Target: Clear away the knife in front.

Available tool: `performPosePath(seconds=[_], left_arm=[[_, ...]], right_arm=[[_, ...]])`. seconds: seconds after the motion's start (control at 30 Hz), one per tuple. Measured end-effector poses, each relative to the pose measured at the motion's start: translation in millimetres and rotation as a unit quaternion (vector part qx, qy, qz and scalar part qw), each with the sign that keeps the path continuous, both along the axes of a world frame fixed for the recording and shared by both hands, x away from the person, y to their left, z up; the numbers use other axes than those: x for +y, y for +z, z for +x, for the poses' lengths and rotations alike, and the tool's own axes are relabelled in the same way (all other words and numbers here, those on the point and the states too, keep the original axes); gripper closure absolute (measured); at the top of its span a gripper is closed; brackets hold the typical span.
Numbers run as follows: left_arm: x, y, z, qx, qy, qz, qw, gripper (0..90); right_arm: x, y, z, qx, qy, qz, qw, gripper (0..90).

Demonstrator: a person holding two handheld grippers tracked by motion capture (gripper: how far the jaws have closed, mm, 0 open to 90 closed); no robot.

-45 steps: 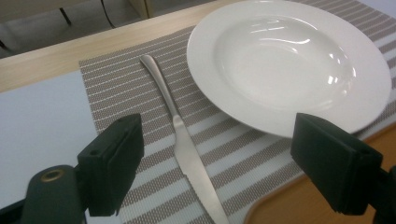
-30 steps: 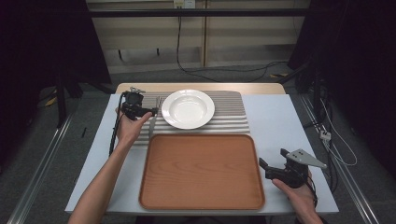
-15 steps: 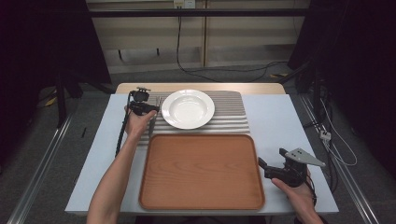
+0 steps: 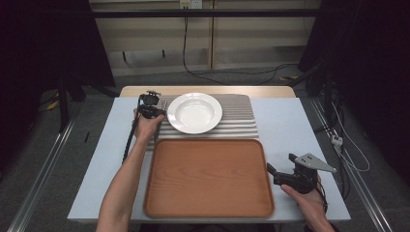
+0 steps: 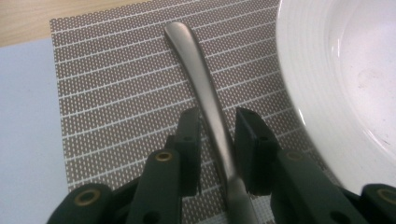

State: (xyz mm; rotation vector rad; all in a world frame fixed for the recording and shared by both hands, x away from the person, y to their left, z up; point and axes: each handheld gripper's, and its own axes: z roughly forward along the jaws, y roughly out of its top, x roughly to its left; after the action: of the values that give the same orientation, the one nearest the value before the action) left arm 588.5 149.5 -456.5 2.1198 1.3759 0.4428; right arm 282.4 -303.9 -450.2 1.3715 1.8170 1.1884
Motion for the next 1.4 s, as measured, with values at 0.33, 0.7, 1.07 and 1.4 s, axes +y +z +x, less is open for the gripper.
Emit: performPosePath(seconds=[0.33,0.7,1.07,1.4], left_arm=[[1.9,2.3,6.9,0.024,-0.001,-0.011,0.9996,76.2],[2.9,5.9,7.2,0.047,-0.003,-0.005,0.9989,80.0],[1.9,6.7,7.5,0.051,-0.006,-0.002,0.9987,80.0],[4.1,8.4,5.5,0.058,-0.01,-0.001,0.9982,80.1]], right_arm=[[-0.2,-0.1,-0.3,0.0,0.002,0.001,1.0,8.1],[-0.6,-0.2,0.0,0.001,0.001,0.001,1.0,8.3],[-0.5,-0.5,0.2,0.002,0.001,0.001,1.0,8.4],[1.5,-0.4,1.9,0.004,0.003,0.0,1.0,8.5]])
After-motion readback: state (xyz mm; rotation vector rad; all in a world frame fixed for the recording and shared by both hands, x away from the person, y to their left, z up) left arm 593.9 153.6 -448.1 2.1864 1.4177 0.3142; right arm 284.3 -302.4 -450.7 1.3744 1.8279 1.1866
